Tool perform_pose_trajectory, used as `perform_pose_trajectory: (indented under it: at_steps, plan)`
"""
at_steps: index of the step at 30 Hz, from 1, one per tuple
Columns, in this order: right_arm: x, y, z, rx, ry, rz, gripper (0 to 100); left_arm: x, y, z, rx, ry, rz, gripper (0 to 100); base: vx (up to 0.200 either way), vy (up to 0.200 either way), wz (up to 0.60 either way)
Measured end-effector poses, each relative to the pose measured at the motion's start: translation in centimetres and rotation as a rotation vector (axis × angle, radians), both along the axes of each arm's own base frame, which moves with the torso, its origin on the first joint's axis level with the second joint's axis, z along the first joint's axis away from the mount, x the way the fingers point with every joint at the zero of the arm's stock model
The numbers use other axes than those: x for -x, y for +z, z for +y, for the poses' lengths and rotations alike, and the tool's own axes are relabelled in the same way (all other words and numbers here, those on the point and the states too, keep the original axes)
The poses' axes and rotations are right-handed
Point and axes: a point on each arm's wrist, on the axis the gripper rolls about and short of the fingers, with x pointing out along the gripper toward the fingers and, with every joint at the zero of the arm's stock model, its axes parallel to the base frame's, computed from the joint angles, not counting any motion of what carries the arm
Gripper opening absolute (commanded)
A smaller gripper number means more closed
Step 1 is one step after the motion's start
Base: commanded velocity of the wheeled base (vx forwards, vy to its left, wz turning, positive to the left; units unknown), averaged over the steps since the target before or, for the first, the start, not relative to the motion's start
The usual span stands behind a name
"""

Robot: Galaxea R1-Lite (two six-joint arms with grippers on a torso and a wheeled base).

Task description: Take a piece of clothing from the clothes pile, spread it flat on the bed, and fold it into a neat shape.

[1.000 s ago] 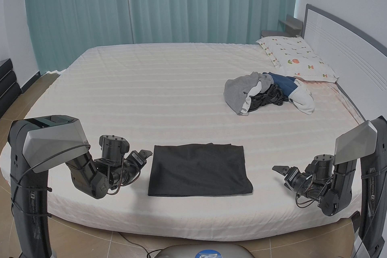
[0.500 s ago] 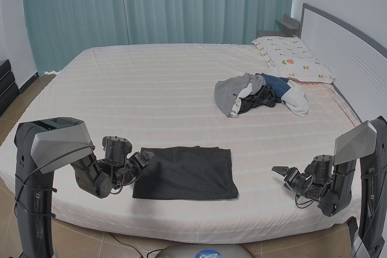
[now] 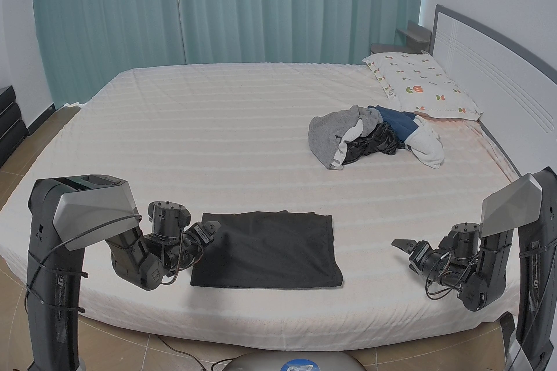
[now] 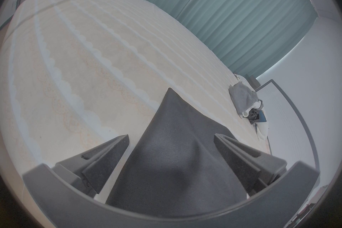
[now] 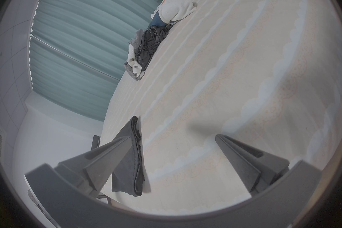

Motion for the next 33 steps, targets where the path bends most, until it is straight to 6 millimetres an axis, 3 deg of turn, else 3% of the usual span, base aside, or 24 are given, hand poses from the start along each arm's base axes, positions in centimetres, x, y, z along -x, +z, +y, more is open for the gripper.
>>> perform_pose_trajectory:
  at_steps: [30, 31, 33]
  plan:
    - [-0.1, 0.0, 0.0, 0.0, 0.0, -0.002, 100, 0.2, -1.5, -0.7, -0.086, -0.018, 0.017, 100, 0.0, 0.0, 0.0]
    - [-0.1, 0.0, 0.0, 0.0, 0.0, -0.002, 100, 0.2, -1.6, -0.7, -0.087, -0.018, 0.018, 0, 0.0, 0.0, 0.0]
    - [-0.1, 0.0, 0.0, 0.0, 0.0, -0.002, 100, 0.3, -1.6, -0.7, -0.087, -0.017, 0.018, 0, 0.0, 0.0, 0.0]
